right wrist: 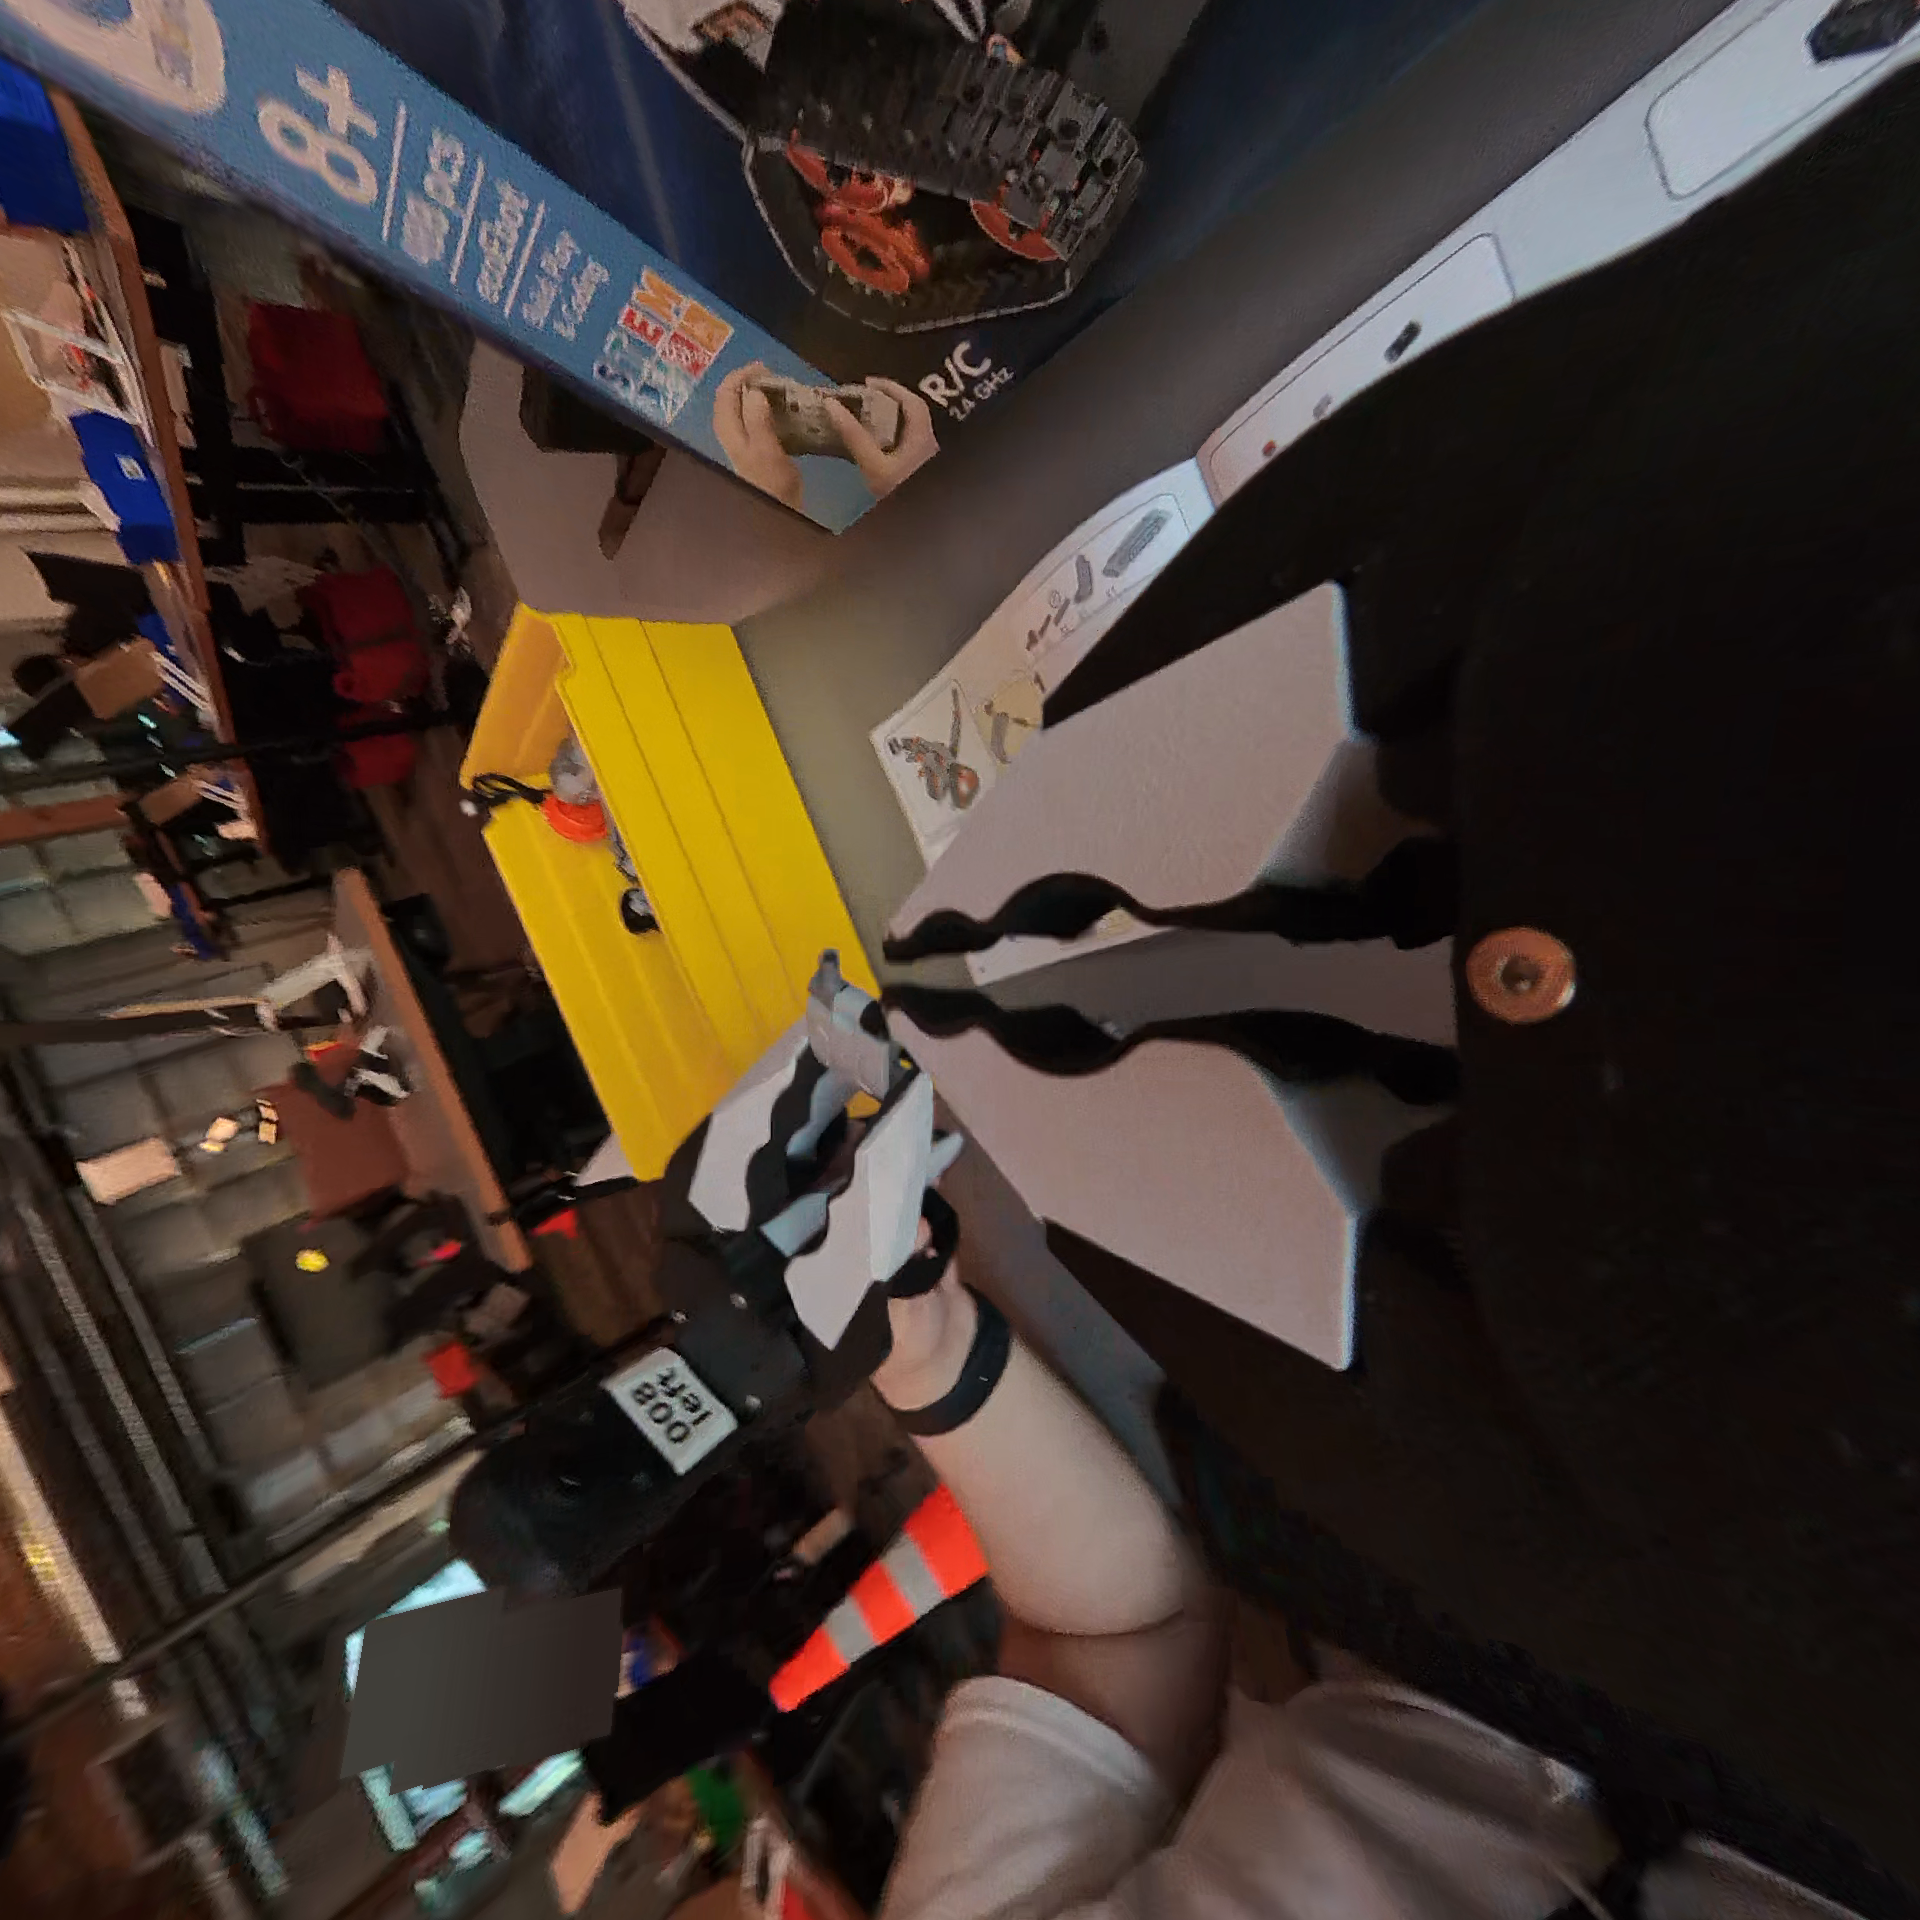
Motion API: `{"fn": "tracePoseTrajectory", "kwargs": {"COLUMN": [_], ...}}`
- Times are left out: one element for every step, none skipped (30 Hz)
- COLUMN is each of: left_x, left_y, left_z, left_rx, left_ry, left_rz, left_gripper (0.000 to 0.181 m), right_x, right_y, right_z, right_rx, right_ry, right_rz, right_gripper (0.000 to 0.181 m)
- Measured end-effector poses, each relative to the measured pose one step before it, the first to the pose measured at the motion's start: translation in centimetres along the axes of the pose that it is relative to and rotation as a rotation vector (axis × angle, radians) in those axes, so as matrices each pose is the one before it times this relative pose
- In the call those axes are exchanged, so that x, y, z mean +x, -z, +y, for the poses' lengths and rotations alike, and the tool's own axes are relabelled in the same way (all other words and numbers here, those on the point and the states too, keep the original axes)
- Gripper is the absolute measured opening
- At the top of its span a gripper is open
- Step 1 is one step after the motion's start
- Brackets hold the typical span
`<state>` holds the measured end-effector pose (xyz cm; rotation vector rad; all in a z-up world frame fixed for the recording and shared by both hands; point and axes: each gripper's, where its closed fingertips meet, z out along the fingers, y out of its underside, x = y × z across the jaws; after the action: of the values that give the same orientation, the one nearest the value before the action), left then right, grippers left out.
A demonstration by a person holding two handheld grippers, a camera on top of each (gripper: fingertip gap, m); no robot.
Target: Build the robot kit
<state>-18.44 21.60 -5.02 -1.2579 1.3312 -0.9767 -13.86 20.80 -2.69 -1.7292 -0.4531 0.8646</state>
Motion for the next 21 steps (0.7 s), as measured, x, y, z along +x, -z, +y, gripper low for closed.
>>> {"fn": "tracePoseTrajectory", "kwargs": {"left_x": [0.431, 0.246, 0.319, 0.518, 0.329, 0.153, 0.072, -0.131, -0.266, -0.224, -0.095, 0.000, 0.131, 0.295, 0.488, 0.611, 0.590, 0.547, 0.557, 0.418, 0.280], "left_y": [-0.291, -0.239, -0.180, -0.177, -0.151, -0.117, -0.039, 0.013, 0.068, 0.115, 0.113, 0.090, 0.061, -0.008, -0.078, -0.155, -0.216, -0.262, -0.279, -0.289, -0.277], "left_z": [0.353, 0.184, 0.045, 0.057, 0.101, 0.099, 0.086, 0.092, 0.066, 0.008, -0.065, -0.108, -0.100, -0.009, 0.078, 0.052, 0.005, 0.011, 0.072, 0.111, 0.114], "left_rx": [-0.0252, -0.0151, -0.0057, -0.0061, -0.0099, -0.0076, -0.0050, -0.0062, -0.0049, -0.0015, 0.0031, 0.0043, 0.0044, -0.0006, -0.0066, -0.0060, -0.0016, -0.0017, -0.0051, -0.0071, -0.0068], "left_ry": [-0.0451, -0.0355, -0.0242, -0.0114, -0.0010, -0.0017, -0.0077, -0.0093, -0.0071, -0.0004, 0.0058, 0.0082, 0.0048, -0.0009, -0.0059, -0.0106, -0.0143, -0.0158, -0.0133, -0.0079, -0.0024], "left_rz": [-0.0010, -0.0100, -0.0006, 0.0181, 0.0130, 0.0036, 0.0010, -0.0094, -0.0153, -0.0096, 0.0000, 0.0059, 0.0106, 0.0180, 0.0256, 0.0290, 0.0220, 0.0176, 0.0192, 0.0127, 0.0067], "left_gripper": [0.024, 0.024, 0.024, 0.024, 0.025, 0.025, 0.025, 0.025, 0.025, 0.025, 0.025, 0.025, 0.025, 0.025, 0.025, 0.025, 0.025, 0.025, 0.025, 0.025, 0.025], "right_x": [-0.600, -0.281, 0.366, 0.773, 0.564, 0.216, 0.050, 0.061, -0.019, -0.111, 0.011, 0.132, 0.102, -0.017, -0.302, -0.551, -0.216, -0.114, -0.247, -0.344, -0.316], "right_y": [0.044, 0.010, 0.058, 0.116, 0.101, 0.064, 0.047, 0.096, 0.159, 0.199, 0.203, 0.180, 0.134, 0.081, 0.066, 0.079, 0.019, -0.018, -0.054, -0.101, -0.124], "right_z": [0.410, 0.375, 0.324, 0.144, 0.018, 0.061, 0.093, -0.024, -0.218, -0.350, -0.380, -0.313, -0.234, -0.071, 0.133, 0.238, 0.181, 0.282, 0.354, 0.368, 0.324], "right_rx": [-0.0456, -0.0446, -0.0398, -0.0202, -0.0035, -0.0057, -0.0138, -0.0102, 0.0015, 0.0105, 0.0129, 0.0098, 0.0048, -0.0068, -0.0198, -0.0243, -0.0194, -0.0234, -0.0246, -0.0227, -0.0163], "right_ry": [0.0249, 0.0128, 0.0157, 0.0259, 0.0381, 0.0473, 0.0452, 0.0399, 0.0402, 0.0413, 0.0375, 0.0298, 0.0230, 0.0236, 0.0328, 0.0404, 0.0275, 0.0216, 0.0189, 0.0169, 0.0148], "right_rz": [-0.0271, -0.0086, 0.0340, 0.0611, 0.0502, 0.0293, 0.0180, 0.0188, 0.0146, 0.0098, 0.0165, 0.0226, 0.0199, 0.0110, -0.0074, -0.0252, -0.0030, -0.0002, -0.0121, -0.0196, -0.0176], "right_gripper": [0.000, 0.000, 0.000, 0.000, 0.000, 0.000, 0.000, 0.000, 0.000, 0.000, 0.001, 0.001, 0.002, 0.001, 0.002, 0.003, 0.003, 0.003, 0.002, 0.002, 0.001]}}
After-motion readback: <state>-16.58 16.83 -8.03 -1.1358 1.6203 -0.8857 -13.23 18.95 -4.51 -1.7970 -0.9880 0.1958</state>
